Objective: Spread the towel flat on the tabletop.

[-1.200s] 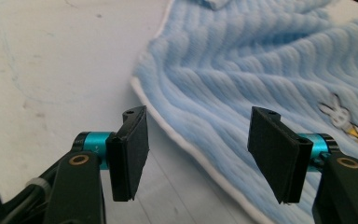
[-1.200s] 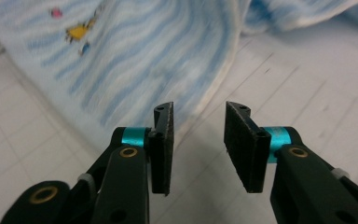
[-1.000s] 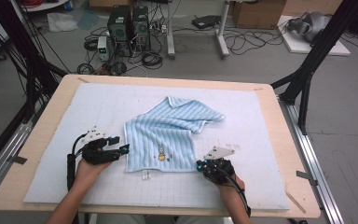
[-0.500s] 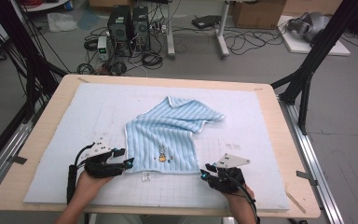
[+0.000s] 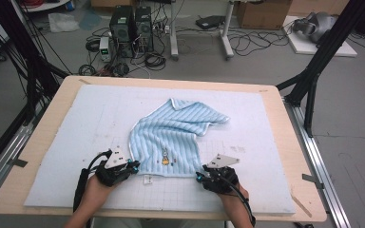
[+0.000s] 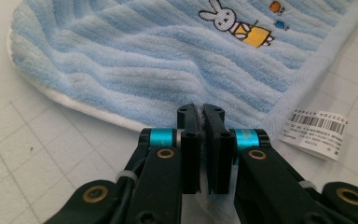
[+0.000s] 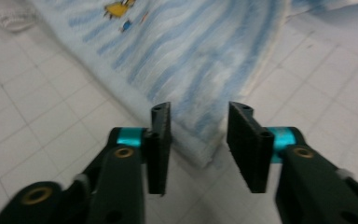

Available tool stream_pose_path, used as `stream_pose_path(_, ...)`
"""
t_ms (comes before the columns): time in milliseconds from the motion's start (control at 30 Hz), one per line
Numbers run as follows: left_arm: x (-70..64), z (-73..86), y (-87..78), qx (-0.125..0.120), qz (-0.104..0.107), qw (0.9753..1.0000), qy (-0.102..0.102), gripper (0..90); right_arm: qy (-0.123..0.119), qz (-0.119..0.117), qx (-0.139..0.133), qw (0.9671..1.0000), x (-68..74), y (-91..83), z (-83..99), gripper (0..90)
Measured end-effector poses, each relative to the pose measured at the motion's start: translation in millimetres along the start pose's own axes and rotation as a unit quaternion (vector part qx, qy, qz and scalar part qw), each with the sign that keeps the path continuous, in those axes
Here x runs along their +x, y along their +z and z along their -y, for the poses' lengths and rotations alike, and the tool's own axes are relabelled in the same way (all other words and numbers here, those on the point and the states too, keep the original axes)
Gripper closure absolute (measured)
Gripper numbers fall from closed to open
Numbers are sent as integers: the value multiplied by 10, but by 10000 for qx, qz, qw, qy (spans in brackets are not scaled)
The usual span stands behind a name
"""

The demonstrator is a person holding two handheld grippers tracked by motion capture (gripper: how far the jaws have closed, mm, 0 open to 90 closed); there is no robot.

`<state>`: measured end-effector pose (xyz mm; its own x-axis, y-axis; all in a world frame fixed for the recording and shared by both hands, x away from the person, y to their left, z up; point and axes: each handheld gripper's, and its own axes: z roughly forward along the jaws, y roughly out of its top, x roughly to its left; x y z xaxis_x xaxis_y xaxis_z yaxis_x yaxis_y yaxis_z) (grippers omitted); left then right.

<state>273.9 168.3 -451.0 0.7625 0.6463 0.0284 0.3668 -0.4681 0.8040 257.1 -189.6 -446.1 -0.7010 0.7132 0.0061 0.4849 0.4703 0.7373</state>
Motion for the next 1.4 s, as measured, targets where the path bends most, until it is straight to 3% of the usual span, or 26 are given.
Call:
stream_pose_path(67,16,9,-18,-31,166,9998,-55,857,-49,-94,45,9999,14,-5,-12,770)
stream_pose_path(167,13,34,-58,-90,326,9993,-159,857,-163,-144,152,9996,41,-19,-16,817)
stream_pose_path(300,1,96,-143,-96,627,9977,-257,857,-253,-262,216,9991,74,-104,41,820)
stream_pose_path(533,-157,158,-242,-81,1128,9935,-120,856,-334,-466,221,9981,131,-354,210,819)
stream_pose_path(667,-229,180,-296,-105,1423,9896,-189,852,-393,-593,282,9971,186,-468,309,819)
stream_pose_path(733,-268,195,-326,-110,1608,9867,-193,850,-392,-697,328,9963,207,-512,356,819)
stream_pose_path(867,-305,214,-384,-171,2034,9788,-167,839,-369,-824,285,9955,218,-606,388,810)
stream_pose_path(900,-295,213,-402,-199,2073,9779,-176,829,-341,-867,261,9953,210,-631,384,793)
stream_pose_path(967,-268,199,-415,-277,1949,9802,-233,722,-191,-887,107,9958,178,-664,363,714)
stream_pose_path(1033,-200,155,-419,-404,1608,9854,-374,573,-9,-860,-77,9963,127,-673,324,649)
stream_pose_path(1100,-122,111,-417,-558,1384,9876,-484,510,82,-763,-224,9968,86,-658,266,600)
stream_pose_path(1267,87,7,-396,-950,866,9894,-670,477,280,-245,-378,9986,-14,-503,112,549)
stream_pose_path(1400,287,-57,-347,-1092,523,9888,-873,461,398,-29,-428,9983,-136,-279,-39,536)
